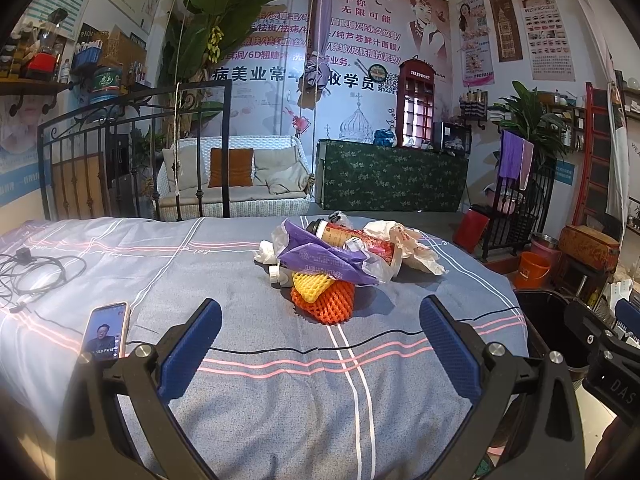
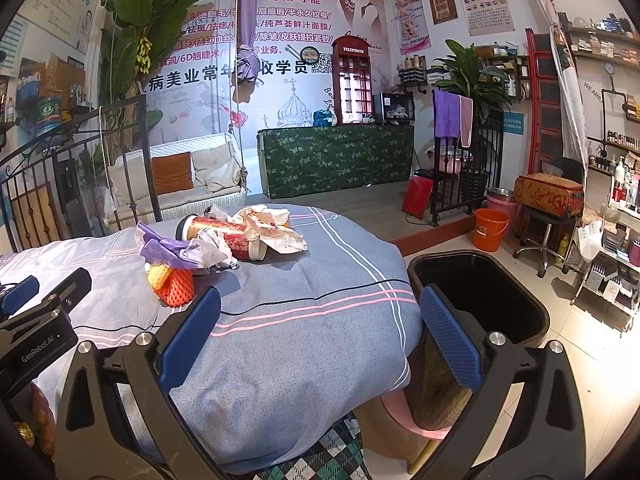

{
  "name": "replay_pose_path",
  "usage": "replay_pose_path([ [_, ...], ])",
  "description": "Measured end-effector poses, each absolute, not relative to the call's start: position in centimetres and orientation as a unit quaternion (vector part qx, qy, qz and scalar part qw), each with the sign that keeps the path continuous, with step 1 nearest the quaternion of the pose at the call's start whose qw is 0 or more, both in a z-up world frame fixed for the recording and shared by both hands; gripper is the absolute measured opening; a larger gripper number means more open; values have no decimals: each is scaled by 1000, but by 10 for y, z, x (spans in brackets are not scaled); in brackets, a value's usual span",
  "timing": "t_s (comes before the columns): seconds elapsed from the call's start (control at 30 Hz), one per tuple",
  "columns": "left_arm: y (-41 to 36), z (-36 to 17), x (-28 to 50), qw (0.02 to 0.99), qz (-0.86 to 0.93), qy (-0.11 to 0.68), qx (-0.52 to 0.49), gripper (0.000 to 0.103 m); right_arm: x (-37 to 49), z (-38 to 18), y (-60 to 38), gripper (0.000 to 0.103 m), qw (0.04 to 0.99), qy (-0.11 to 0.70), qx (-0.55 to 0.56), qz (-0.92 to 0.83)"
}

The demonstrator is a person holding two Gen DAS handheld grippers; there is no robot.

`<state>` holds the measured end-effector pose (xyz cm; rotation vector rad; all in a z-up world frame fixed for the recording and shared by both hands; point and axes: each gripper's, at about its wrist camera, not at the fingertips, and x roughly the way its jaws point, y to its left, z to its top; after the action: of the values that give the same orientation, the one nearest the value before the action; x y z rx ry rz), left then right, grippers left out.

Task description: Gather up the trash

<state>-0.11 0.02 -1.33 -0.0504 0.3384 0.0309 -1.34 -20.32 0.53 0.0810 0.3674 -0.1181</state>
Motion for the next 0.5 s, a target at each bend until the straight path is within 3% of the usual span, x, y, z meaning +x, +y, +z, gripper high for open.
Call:
replay_pose_path([
  [0.5, -1, -15, 0, 985, 15, 170, -25, 98, -10, 1, -199, 99, 980, 185, 39, -57],
])
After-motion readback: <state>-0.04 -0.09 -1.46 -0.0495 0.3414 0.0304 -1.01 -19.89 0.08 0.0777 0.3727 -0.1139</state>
